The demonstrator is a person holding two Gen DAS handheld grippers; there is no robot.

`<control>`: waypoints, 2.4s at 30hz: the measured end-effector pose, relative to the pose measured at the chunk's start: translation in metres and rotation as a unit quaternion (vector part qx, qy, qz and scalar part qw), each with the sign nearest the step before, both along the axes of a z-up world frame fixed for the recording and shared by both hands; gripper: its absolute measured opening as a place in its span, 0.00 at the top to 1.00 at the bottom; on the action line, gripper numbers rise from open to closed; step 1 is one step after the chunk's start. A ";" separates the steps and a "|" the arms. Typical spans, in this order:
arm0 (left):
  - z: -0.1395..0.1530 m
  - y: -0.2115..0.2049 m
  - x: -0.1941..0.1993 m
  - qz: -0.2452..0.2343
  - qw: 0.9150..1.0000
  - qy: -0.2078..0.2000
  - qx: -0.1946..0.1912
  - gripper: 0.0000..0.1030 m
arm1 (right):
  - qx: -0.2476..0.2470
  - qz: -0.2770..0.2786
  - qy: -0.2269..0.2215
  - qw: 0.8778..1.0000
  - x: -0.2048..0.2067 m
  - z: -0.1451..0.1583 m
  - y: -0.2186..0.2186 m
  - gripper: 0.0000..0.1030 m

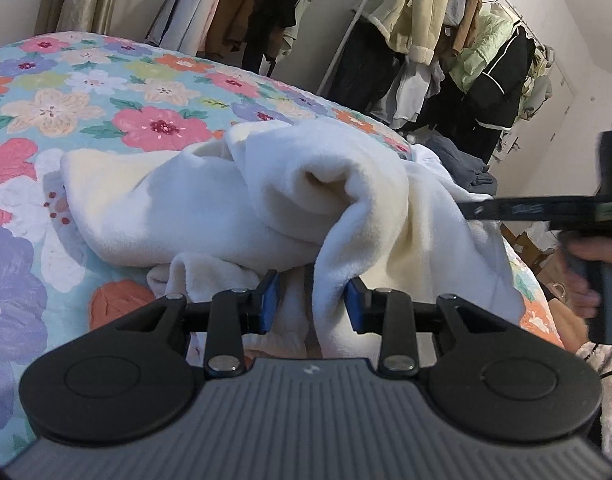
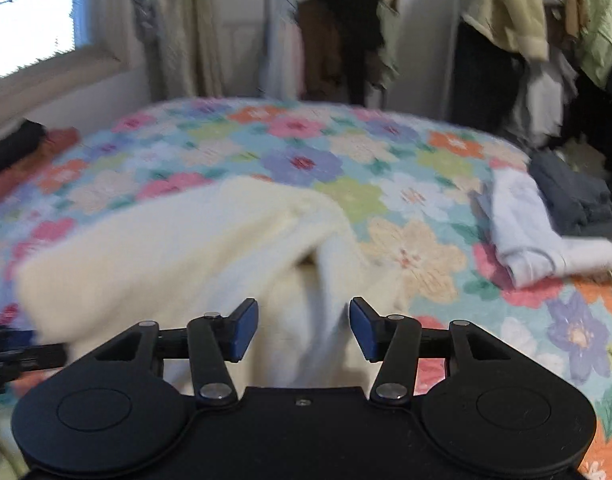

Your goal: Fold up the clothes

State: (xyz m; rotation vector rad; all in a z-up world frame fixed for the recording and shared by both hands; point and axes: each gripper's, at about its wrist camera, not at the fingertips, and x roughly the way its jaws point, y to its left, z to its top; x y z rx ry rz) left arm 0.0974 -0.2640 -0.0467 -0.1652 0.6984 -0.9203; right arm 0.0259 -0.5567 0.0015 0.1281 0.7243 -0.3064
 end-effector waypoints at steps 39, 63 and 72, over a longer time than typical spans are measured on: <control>0.021 0.034 0.004 0.024 0.997 -0.042 -0.058 0.84 | 0.165 0.157 -0.053 0.972 0.016 0.035 0.121 0.64; -0.001 0.045 0.033 0.011 0.996 0.010 -0.083 0.59 | 0.252 0.093 -0.032 0.963 0.020 -0.029 0.093 0.40; 0.006 0.044 0.027 0.101 0.993 -0.049 -0.035 0.84 | 0.119 0.113 -0.044 0.985 0.003 -0.005 0.098 0.97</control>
